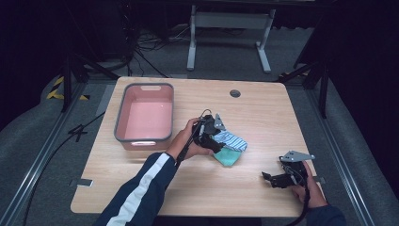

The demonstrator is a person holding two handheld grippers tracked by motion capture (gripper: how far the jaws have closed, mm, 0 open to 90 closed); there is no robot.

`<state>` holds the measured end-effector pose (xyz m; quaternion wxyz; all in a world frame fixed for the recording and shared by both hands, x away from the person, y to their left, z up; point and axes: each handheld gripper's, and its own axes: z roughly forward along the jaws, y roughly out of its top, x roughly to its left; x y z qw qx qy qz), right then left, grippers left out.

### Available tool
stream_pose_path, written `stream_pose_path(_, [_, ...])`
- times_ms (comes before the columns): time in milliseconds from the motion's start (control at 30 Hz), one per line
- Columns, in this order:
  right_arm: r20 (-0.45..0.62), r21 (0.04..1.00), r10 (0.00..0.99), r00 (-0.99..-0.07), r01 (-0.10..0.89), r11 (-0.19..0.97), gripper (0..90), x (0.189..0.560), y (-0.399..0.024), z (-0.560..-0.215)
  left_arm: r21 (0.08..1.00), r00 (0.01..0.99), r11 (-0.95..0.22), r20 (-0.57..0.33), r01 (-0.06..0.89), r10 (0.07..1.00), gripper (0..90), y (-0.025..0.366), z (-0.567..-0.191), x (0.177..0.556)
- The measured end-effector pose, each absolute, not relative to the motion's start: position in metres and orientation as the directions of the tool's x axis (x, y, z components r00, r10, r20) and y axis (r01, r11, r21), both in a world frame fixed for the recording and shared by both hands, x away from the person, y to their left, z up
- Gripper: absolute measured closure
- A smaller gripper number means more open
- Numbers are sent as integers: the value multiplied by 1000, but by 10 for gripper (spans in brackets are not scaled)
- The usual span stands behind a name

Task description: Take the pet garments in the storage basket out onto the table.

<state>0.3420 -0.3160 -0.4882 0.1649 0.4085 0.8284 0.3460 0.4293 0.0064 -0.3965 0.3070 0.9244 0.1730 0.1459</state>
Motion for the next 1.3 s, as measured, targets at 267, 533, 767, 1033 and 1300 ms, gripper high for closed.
stream_pose_path(267, [12, 709, 792, -610, 564, 424, 1, 342, -316, -488, 614, 888, -762, 211, 205, 408, 221, 15, -386, 425])
stream_pose_path(533, [12, 709, 792, -610, 564, 424, 1, 342, -316, -488, 620, 887, -760, 220, 195, 407, 213, 27, -376, 419])
stream_pose_path(767, [12, 709, 792, -610, 564, 424, 1, 342, -316, -488, 610, 889, -772, 236, 178, 392, 218, 37, -372, 411])
stream_pose_path(1033, [12, 709, 792, -610, 564, 423, 1, 342, -316, -488, 607, 890, -781, 264, 146, 372, 220, 53, -362, 395])
stream_pose_path(1300, [13, 708, 792, -610, 565, 423, 1, 342, -316, -488, 591, 883, -796, 296, 130, 364, 215, 68, -360, 383])
